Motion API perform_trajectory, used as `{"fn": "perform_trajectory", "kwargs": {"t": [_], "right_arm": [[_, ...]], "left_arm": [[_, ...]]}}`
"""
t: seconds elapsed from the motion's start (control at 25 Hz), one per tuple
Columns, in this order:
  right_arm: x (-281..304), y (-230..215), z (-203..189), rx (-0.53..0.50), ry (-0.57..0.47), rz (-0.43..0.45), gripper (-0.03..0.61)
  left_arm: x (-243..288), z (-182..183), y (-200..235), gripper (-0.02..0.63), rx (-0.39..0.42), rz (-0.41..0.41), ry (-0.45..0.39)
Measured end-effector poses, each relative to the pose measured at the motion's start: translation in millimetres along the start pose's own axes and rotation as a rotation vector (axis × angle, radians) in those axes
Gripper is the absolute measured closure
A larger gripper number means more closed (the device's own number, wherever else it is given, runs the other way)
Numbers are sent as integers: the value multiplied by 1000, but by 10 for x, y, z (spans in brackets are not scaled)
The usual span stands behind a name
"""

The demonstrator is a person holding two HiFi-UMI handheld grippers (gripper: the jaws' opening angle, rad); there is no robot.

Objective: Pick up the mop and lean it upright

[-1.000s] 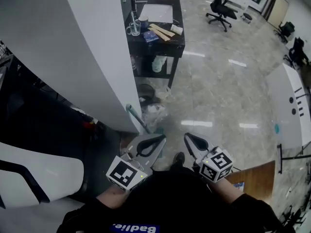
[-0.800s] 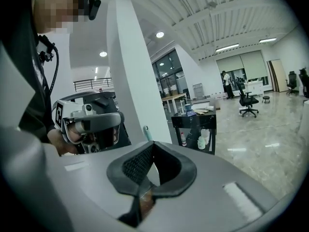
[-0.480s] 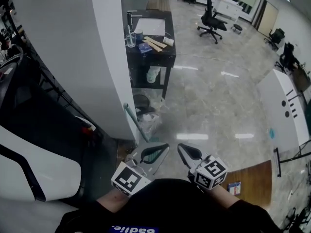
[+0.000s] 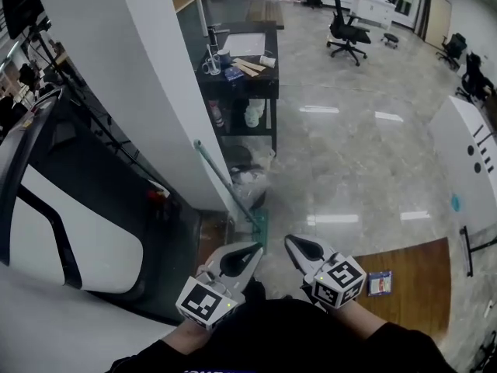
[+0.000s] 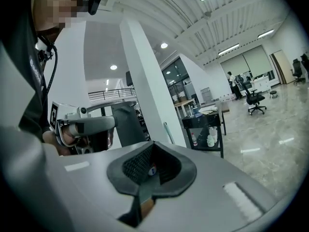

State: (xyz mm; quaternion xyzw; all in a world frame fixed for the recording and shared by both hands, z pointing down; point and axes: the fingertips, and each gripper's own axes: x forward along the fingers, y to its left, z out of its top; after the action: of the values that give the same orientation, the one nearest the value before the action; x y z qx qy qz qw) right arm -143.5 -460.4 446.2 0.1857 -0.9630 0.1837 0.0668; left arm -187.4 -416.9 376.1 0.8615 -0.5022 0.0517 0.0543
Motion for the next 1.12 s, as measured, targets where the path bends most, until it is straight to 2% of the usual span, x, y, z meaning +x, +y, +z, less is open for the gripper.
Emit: {"fn": "perform_trajectory", "kwargs": {"t": [0.12,0.36,0.56,0.8,0.96,1.12], "right_arm": [[-224,146,-143,29,5,0,575],[-513,431,-246,27,-16,-26,575],[-590,739,-325,14,-17,-73,575],[-561,1270,-401,-1,-39,-148,575],[-611,1531,-454,-16,-54,-203,575],[-627,1754,-491,-34,-49,-209,575]], "left_arm": [[-183,-29,-204,595,-3,40,51],[-522,-2,-362,595,14,54,31],[-778,-25,-481,595,18,-10,-12],[-1166,-134,-407,595,25,-70,-30],[-1419,-158,-453,595,-20,-95,-45],[-1579,-260,-575,595,-38,-138,-58]]}}
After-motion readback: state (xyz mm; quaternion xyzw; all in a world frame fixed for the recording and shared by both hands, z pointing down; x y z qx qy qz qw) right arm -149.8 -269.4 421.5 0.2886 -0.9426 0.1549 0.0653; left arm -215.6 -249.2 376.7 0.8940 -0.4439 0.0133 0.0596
